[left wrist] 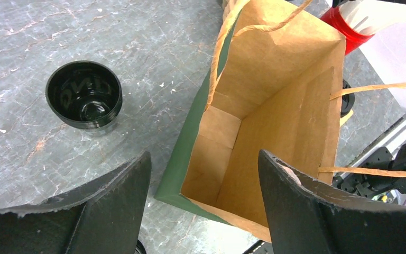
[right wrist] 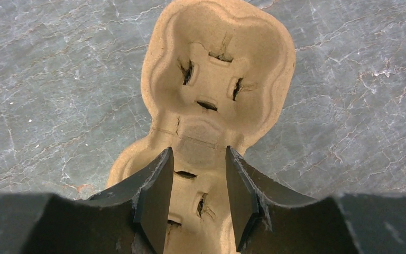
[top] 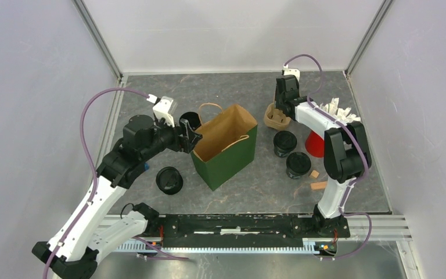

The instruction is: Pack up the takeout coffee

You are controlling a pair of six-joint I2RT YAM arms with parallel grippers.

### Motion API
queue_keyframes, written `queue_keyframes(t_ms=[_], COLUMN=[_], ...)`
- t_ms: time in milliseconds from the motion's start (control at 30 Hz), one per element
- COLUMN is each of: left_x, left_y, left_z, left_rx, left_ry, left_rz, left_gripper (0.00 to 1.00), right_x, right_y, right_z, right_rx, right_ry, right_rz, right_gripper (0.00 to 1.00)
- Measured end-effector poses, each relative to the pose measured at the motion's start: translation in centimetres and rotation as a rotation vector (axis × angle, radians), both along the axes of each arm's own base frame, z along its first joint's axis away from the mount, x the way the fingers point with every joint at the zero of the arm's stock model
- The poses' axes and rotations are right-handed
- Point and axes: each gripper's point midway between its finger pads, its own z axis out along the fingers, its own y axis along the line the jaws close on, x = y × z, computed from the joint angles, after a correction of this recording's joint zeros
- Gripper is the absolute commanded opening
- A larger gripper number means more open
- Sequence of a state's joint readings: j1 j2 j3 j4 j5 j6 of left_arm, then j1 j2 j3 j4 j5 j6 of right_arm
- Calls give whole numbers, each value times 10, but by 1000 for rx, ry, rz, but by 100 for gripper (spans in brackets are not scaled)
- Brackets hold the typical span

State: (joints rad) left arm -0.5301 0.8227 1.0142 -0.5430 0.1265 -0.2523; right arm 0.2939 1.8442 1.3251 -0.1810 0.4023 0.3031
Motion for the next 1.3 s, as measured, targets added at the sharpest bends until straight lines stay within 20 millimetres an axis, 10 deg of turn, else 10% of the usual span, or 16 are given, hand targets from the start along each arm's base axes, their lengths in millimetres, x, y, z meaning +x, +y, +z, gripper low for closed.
queue_keyframes(t_ms=[1300], left_x=[-2], left_y=[17], left_z=[-8], left_rx=[48], left_ry=[-11], left_rz=[60], left_gripper=[80], right_x=[15], right_y=[3], right_z=[1], right_rx=[88], right_ry=[-33], right_rz=[-76], right_gripper=[51])
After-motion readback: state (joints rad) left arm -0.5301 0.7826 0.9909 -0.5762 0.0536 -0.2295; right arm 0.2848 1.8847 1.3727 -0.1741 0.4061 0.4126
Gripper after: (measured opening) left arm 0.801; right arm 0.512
